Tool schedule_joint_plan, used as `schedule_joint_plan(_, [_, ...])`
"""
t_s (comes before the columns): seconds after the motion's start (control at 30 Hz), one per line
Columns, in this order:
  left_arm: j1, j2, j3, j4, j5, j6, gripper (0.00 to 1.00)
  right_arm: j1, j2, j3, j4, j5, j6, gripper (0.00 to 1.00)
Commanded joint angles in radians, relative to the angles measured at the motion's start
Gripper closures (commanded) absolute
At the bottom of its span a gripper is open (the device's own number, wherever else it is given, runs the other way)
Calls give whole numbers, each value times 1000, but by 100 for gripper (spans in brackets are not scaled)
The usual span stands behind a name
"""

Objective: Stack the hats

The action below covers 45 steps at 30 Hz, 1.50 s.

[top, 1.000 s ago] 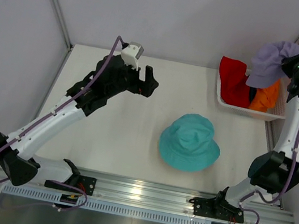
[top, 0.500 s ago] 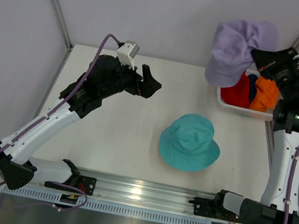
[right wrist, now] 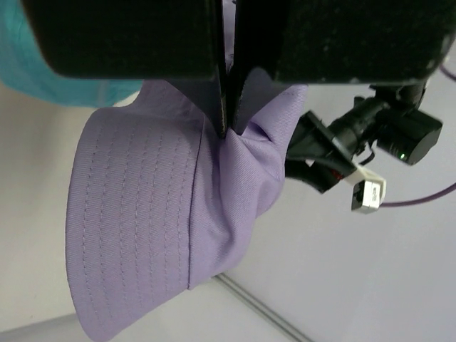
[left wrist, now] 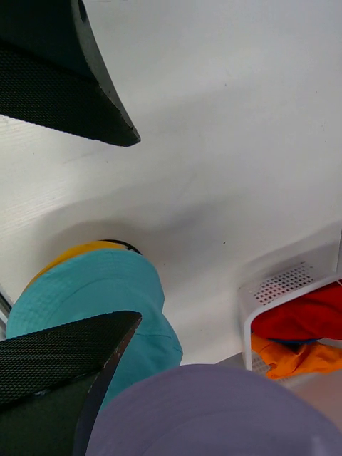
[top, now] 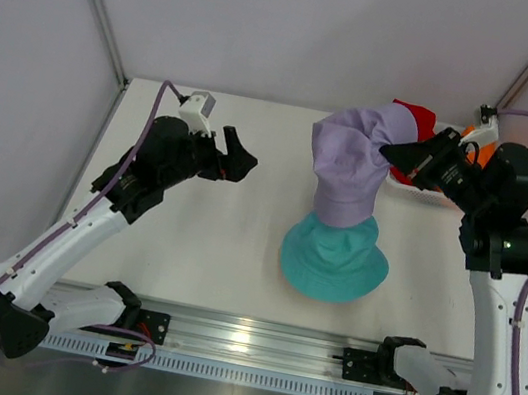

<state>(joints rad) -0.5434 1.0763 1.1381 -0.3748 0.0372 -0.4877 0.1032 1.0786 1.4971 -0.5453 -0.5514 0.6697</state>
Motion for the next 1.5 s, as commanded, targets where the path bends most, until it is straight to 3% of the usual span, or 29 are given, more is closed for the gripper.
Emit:
schedule_joint_plan(0.0, [25, -30, -21, 16, -5, -17, 0, 16, -66, -44, -102, -64, 34, 100])
schedule_joint_plan(0.2, [30, -1, -50, 43, 35, -46, 1, 32, -177, -150, -192, -56, 57, 100])
schedule_joint_plan(0.47, [30, 39, -66, 82, 105, -75, 1, 38, -258, -363, -124, -41, 25, 100])
schedule_joint_plan(0.53, [30, 37, -69, 85, 109, -75, 1, 38, -247, -365, -142, -32, 7, 93])
schedule_joint_plan(0.57, [30, 34, -80, 97, 113, -75, 0, 38, -240, -359, -154, -30, -17, 84])
schedule_joint_plan(0.67, [31, 37, -109, 151, 159, -87, 0, 38, -206, -324, -220, -25, -80, 67])
schedule_joint_plan(0.83, [8, 65, -150, 307, 381, -138, 7, 36, -180, -238, -355, 48, -165, 55])
schedule_joint_plan(0.93, [-71, 56, -147, 405, 415, -88, 9, 38, -189, -202, -372, 91, -173, 53])
schedule_joint_plan(1.0, [-149, 42, -114, 412, 388, 7, 8, 35, -192, -178, -402, 123, -174, 40])
schedule_joint_plan(1.1, [-203, 77, -64, 382, 395, 83, 8, 29, -195, -156, -450, 218, -177, 32])
schedule_joint_plan(1.27, [-224, 157, -45, 384, 445, 60, 14, 9, -215, -250, -406, 207, -110, 31])
schedule_joint_plan(1.47, [-257, 160, -46, 354, 380, 73, 14, 7, -238, -393, -185, 157, 37, 37])
